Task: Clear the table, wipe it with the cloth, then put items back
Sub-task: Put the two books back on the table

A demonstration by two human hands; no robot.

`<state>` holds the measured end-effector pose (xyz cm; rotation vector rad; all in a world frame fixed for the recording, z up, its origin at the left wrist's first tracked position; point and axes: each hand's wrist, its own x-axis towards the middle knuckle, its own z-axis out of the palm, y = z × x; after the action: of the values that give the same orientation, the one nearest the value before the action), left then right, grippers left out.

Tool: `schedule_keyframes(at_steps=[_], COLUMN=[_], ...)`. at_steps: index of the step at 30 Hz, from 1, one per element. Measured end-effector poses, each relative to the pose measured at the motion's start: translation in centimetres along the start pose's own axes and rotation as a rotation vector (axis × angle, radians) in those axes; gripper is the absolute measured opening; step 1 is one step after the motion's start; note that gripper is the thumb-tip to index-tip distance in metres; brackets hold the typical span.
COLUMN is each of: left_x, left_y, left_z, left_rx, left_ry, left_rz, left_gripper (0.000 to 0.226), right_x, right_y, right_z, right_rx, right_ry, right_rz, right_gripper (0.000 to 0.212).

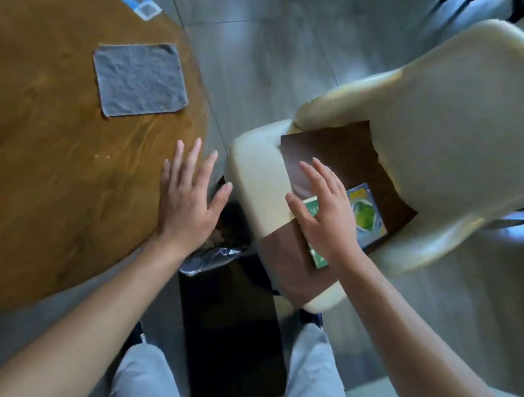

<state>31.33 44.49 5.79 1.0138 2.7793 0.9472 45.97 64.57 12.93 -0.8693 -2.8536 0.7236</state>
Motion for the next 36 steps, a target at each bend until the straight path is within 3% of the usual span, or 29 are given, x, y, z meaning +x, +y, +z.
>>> schedule_keyframes(at_steps=[8, 12, 17, 26, 30, 33, 36], left_x=[0.5, 0.2, -0.5, -2.1, -2.0, -2.3, -2.2], left_y=[7.0, 11.0, 14.1, 17.0, 18.0, 18.3, 18.9], left_z=[17.1, 23.9, 29.0, 37.6, 40.3, 41.6, 42.5], left_rx=[0.085, 0.133, 0.266, 0.331, 0.327, 0.302, 0.192], left_ry=[-0.031, -0.121, -0.208, -0.349, -0.332, -0.365, -0.357], left_rz=[-0.13, -0.237, -0.233, -0.367, -0.511, -0.599, -0.753], left_gripper=[0.058, 0.06, 0.066, 0.067, 0.065, 0.068, 0.075], right_x=[5.2, 6.1, 7.5, 11.0, 11.9, 11.9, 11.7], right_y=[20.4, 29.4, 38.1, 47.2, 50.0, 51.4, 51.9], right_z=[0.1, -0.4, 1.0, 4.8, 6.6, 7.8, 8.0], right_rx=[0.278, 0.24, 0.192, 0.236, 0.198, 0.135, 0.059], right_ry=[-0.024, -0.061, -0.144, -0.291, -0.321, -0.353, -0.333], right_rz=[0.099, 0.098, 0.121, 0.292, 0.378, 0.446, 0.455], right_gripper=[0.064, 0.063, 0.066, 0.08, 0.081, 0.095, 0.084])
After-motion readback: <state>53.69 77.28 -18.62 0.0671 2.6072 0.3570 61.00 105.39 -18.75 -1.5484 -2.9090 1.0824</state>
